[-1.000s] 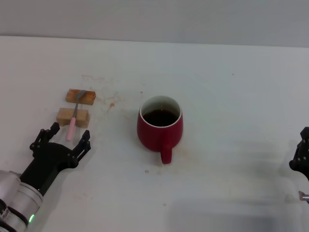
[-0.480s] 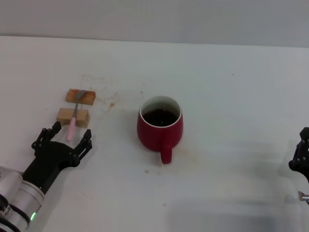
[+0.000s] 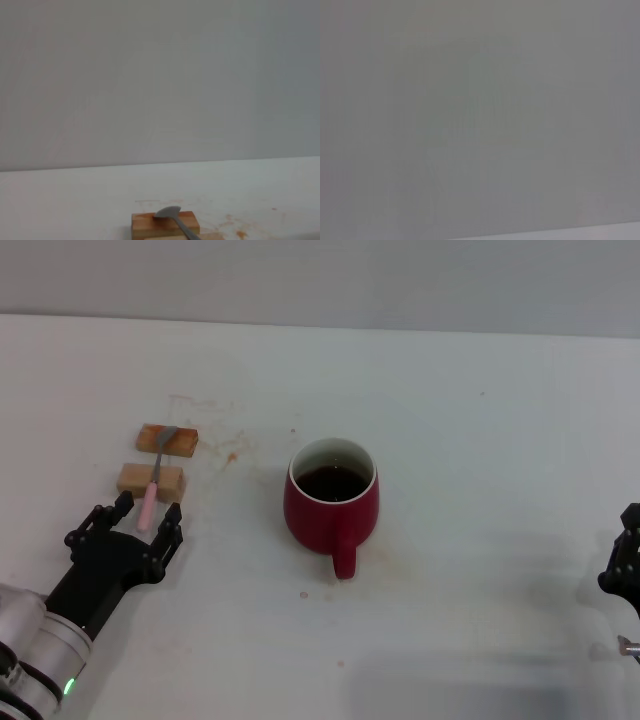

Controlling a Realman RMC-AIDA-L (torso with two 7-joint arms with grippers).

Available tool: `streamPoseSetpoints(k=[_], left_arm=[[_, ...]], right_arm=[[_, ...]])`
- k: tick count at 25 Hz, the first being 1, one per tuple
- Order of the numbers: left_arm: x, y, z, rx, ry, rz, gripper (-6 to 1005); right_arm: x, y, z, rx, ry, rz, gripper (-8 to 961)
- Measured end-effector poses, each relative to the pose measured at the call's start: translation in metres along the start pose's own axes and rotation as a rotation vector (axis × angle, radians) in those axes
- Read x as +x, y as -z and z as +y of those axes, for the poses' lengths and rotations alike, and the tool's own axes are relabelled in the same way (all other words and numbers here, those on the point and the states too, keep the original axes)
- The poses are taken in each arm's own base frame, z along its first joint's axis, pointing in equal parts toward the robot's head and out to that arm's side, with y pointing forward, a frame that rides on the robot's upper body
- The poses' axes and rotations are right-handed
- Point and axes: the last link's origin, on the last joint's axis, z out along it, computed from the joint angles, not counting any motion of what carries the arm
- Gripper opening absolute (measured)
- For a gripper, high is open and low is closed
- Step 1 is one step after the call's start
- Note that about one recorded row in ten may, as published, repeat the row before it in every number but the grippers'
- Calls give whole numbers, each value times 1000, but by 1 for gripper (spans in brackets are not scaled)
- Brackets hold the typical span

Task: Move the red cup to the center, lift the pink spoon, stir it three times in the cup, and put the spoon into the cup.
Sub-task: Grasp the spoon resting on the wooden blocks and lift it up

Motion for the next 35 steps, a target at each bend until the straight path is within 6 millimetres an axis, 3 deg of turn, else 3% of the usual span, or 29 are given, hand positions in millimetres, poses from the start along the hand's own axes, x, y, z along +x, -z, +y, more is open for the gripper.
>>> streamPoseSetpoints(k=[4,22,35], left_arm=[[0,0,0,-3,-4,-4,619],[-1,-3,1,-2,-3,-17,596],[-1,-3,0,-1,-4,-15,513]], right_arm=[[0,0,0,0,-1,-1,0],[0,-1,1,-3,-1,-1,-1],[0,0,1,-3,-1,2,-1]])
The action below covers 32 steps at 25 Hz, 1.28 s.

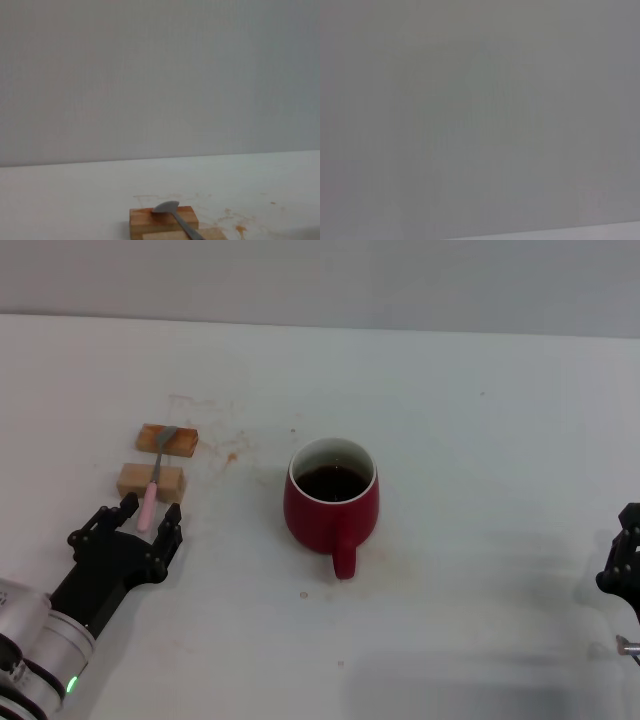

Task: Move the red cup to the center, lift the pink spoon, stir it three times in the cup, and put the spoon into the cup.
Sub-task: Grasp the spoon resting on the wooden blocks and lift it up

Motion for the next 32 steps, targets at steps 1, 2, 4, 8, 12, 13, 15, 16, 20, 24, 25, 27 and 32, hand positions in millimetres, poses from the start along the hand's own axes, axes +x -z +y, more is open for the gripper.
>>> streamPoseSetpoints(k=[1,2,4,8,12,13,15,16,20,24,25,27,32], left_arm=[[0,0,0,0,0,0,509],[0,0,0,0,-1,0,505],[0,0,0,0,-1,-1,497],[0,0,0,-1,-1,0,481],[0,0,0,0,-1,-1,463],[0,0,0,1,0,-2,456],[0,0,0,1,0,-2,443],[0,0,0,1,0,-2,436],[0,0,0,1,1,-2,419],[0,0,0,2,3,1,405],[0,0,-1,2,4,1,401],[0,0,-1,1,6,3,394],[1,0,-1,0,4,3,376]], right_arm=[[0,0,0,0,0,0,-1],[0,0,0,0,0,0,-1],[0,0,0,0,0,0,-1],[0,0,0,0,0,0,0],[0,0,0,-1,0,0,0],[0,0,0,-1,0,0,0],[0,0,0,-2,0,0,0],[0,0,0,-1,0,0,0],[0,0,0,-1,0,0,1],[0,0,0,-1,0,0,1],[0,0,0,-1,0,0,1],[0,0,0,-2,0,0,1],[0,0,0,-2,0,0,1]])
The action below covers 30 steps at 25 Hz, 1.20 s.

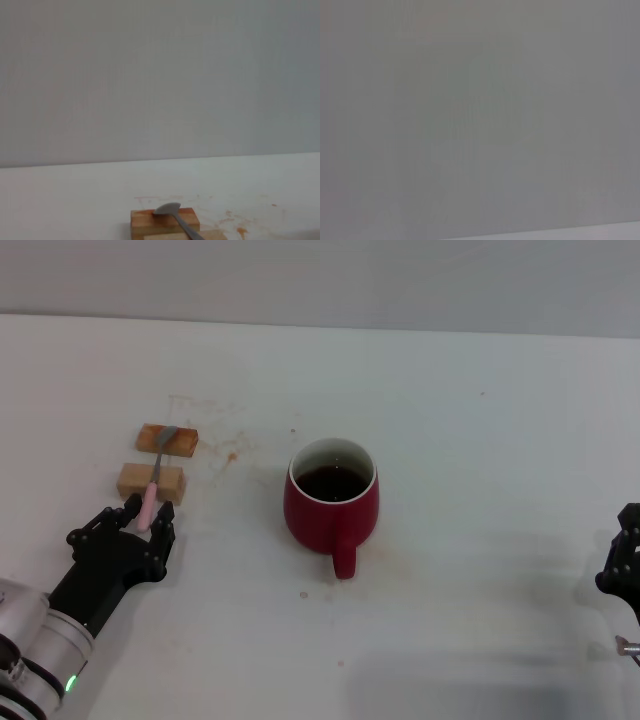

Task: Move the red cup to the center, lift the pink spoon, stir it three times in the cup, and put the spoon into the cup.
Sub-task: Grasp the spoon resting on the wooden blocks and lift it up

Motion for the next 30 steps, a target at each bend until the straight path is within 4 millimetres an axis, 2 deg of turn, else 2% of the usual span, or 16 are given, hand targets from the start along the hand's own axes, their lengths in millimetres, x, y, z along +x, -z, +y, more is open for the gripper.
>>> streamPoseSetpoints(k=[6,9,15,22,30], left_arm=[[-1,-1,-1,5,-3,-6,375],[0,0,-6,42,18,-1,327],[1,1,-10,64,29,9,155],[3,0,-4,36,19,20,152],[18,2,2,-11,-1,126,148]], right_arm=[[0,0,0,-1,0,0,0],[0,0,0,0,2,0,0],[1,1,0,0,2,2,0],[0,1,0,-3,2,1,0],[0,0,0,-3,2,1,0]])
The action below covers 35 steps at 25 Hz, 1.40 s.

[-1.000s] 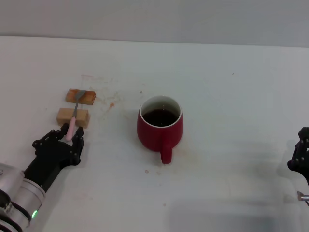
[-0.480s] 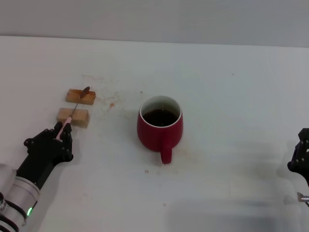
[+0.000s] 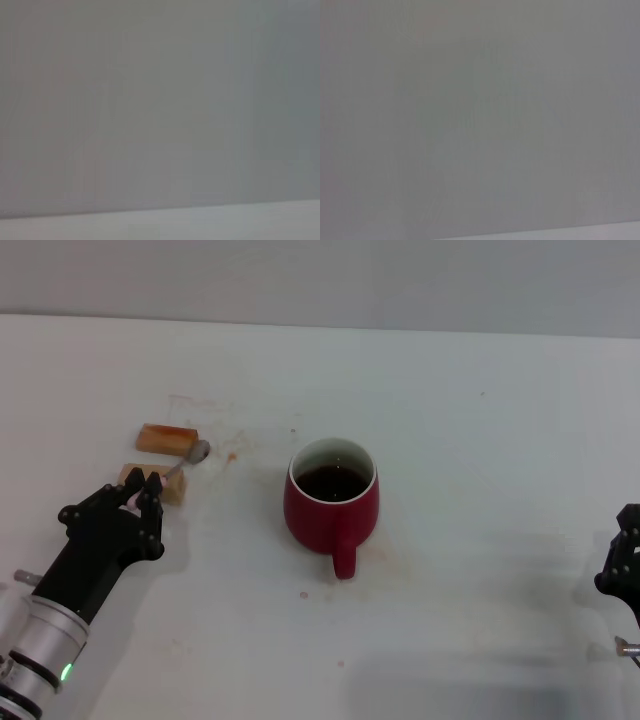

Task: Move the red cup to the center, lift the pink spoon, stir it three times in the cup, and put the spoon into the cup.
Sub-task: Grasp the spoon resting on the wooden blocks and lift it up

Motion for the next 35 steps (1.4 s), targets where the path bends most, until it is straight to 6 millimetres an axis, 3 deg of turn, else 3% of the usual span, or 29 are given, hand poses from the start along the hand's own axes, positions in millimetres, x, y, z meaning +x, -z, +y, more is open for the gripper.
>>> streamPoseSetpoints(k=[11,20,35], left_arm=[[13,-4,5,-45,-13,77,141],[35,-24,12,-107,-24,173,139],[53,-34,13,-153,-10,259,139]], right_arm=[[1,1,0,1,1,4,0],[1,1,0,-3,3,7,0],[2,1,0,-5,4,8,1]])
